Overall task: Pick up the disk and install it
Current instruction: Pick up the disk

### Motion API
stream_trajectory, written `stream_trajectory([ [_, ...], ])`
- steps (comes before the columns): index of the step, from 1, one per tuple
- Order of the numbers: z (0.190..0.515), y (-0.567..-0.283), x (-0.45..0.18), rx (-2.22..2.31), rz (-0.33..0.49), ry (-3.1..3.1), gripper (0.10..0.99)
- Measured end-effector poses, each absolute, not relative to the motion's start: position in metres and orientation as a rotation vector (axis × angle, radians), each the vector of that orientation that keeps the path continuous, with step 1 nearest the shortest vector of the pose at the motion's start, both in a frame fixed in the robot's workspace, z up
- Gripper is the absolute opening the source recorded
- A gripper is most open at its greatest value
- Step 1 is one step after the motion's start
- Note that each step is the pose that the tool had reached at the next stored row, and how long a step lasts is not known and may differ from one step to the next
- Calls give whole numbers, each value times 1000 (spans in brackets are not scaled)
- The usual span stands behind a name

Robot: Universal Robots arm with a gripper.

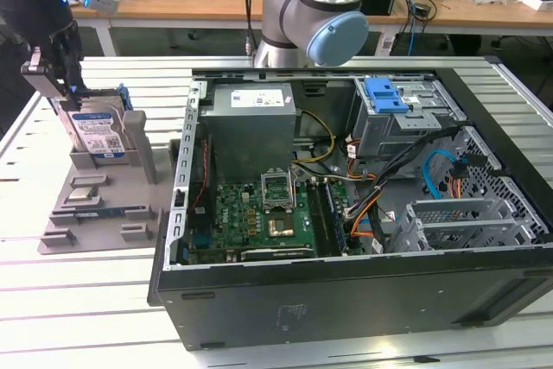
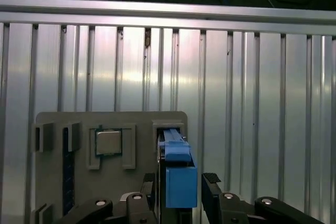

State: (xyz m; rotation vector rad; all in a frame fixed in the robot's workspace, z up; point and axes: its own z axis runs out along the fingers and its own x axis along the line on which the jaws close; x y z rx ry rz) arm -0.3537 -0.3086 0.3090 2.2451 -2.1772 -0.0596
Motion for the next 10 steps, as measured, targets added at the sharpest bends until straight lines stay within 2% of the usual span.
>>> stream_trajectory([
  [10, 293, -307, -351, 2263, -58, -2158, 482],
])
